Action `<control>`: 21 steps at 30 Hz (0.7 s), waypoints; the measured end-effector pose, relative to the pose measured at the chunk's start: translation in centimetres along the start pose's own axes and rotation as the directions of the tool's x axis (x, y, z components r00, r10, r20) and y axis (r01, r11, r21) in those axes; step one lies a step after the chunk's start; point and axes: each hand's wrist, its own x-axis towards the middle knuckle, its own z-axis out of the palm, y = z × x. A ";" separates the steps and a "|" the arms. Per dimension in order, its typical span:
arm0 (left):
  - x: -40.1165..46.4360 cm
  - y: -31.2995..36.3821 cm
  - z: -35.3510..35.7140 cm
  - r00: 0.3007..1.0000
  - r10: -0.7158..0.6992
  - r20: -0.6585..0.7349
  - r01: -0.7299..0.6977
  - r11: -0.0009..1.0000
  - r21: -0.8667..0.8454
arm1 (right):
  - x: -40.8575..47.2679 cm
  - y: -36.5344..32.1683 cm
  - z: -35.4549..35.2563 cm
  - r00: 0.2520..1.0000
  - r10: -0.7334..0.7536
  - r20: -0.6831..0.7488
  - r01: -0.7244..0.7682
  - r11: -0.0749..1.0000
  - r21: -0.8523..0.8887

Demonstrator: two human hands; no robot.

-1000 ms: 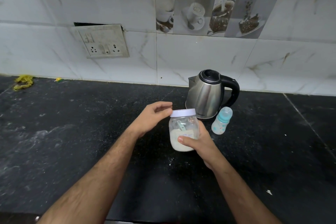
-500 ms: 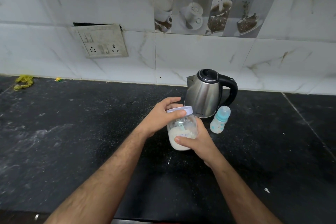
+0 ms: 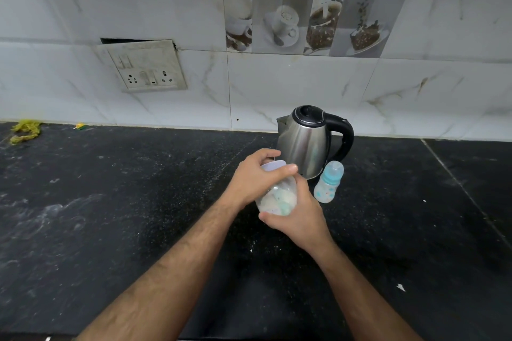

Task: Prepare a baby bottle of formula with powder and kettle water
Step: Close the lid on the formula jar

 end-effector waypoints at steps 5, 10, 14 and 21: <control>0.0 1.2 0.5 0.999 0.019 -0.038 -0.019 1.000 -0.017 | 0.3 -0.1 -0.9 1.000 -0.007 0.006 0.006 0.997 0.078; -0.1 2.6 0.6 0.995 0.083 -0.053 -0.082 0.997 0.011 | 0.3 -0.4 -1.1 0.999 -0.027 -0.026 0.031 0.989 0.146; -0.1 3.1 0.4 0.990 0.139 -0.017 -0.139 0.990 -0.014 | 0.5 -0.5 -1.2 0.997 -0.049 -0.056 0.058 0.984 0.169; -0.1 2.6 0.1 0.985 0.170 0.034 -0.170 0.985 -0.004 | 0.7 0.4 -0.5 0.999 -0.038 -0.025 0.043 0.970 0.238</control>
